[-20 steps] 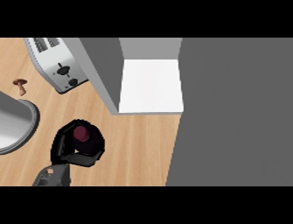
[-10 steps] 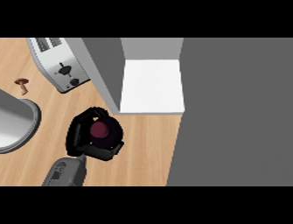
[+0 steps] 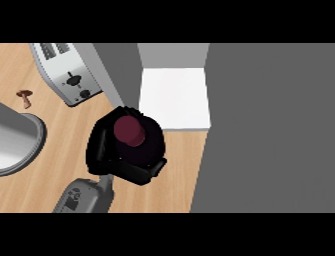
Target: Pick up the wine, place it into the cabinet and close the cabinet
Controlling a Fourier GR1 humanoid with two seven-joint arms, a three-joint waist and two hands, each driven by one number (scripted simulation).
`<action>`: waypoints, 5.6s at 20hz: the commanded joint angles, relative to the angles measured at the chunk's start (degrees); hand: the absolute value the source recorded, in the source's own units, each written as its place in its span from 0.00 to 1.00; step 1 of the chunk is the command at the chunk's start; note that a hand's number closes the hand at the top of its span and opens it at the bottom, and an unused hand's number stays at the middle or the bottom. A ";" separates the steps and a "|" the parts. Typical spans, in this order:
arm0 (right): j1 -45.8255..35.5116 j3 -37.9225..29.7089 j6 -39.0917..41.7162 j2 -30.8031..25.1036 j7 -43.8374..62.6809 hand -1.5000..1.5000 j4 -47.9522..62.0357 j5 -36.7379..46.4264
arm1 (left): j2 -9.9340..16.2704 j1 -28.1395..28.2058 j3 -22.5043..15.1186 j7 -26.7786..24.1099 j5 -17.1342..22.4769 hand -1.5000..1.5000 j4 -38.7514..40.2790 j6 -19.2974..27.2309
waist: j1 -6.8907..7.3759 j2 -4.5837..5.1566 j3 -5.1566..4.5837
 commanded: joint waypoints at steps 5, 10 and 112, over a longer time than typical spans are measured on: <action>6.68 -2.56 2.56 1.24 -1.75 0.00 -5.20 -6.75 | -0.04 -10.76 -9.62 13.32 0.01 1.00 -4.41 18.51 | -0.62 0.28 0.06; 1.57 -3.12 1.47 -0.32 2.81 0.00 -5.55 -7.12 | -0.04 -21.91 -2.12 20.77 2.82 1.00 0.69 18.88 | -0.89 0.28 -0.01; -1.96 2.06 5.19 5.69 -4.64 0.00 3.51 -6.10 | -0.03 -44.48 10.40 -21.97 27.02 1.00 80.00 10.03 | -7.46 2.77 -0.29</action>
